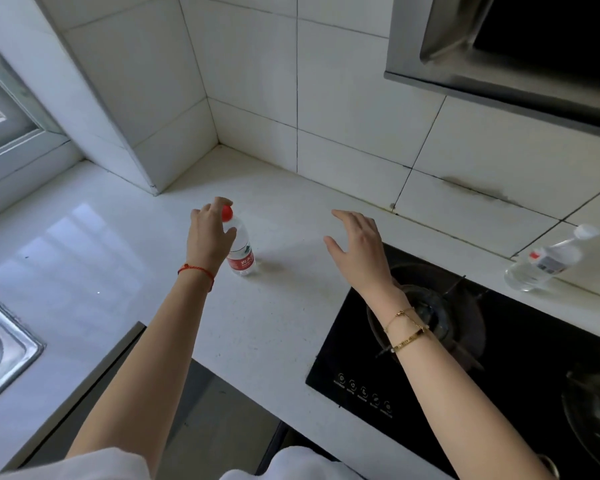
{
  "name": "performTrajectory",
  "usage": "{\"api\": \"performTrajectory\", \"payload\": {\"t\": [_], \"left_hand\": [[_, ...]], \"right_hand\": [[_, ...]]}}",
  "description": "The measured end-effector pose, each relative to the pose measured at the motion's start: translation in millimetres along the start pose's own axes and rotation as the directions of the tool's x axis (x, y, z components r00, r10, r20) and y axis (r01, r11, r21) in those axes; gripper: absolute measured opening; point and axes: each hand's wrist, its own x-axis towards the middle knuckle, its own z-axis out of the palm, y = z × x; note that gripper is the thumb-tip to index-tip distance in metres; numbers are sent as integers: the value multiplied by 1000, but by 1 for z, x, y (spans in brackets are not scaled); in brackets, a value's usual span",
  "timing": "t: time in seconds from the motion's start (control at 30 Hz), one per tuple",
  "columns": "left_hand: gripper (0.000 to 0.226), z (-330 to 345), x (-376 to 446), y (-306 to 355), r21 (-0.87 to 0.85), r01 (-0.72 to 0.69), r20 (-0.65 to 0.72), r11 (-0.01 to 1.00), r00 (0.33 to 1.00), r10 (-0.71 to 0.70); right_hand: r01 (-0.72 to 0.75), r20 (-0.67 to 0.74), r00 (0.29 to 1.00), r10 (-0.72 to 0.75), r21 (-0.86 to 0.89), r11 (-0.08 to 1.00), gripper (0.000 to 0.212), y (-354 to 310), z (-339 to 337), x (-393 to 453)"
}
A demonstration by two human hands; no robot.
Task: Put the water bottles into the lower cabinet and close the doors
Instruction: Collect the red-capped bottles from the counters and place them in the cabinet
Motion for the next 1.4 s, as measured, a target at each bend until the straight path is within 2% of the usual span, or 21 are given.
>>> {"api": "performTrajectory", "payload": {"t": [0.13,0.37,0.67,0.93,1.13,1.4], "left_hand": [[39,0,-2,2,0,-6,4,1000,1000,6],[28,6,-32,31,-34,-123,58,992,990,125],[29,19,-78,123,-199,-267,98,943,952,291],[27,50,-117,209,-226,-342,140,912,915,378],[28,68,-144,264,-220,-348,128,911,916,381],[29,88,-177,310,-219,-308,107,926,935,337]], "right_hand": [[-27,-12,1000,26,-6,1000,47,4,-3,-10],[-75,-78,994,73,-24,997,47,20,-22,-37],[-208,-253,950,184,-72,975,47,81,-93,-86],[-347,-375,886,272,-149,926,45,170,-181,-100],[-383,-348,889,299,-205,901,48,238,-231,-86],[-415,-176,908,380,-255,873,49,300,-242,-49]]}}
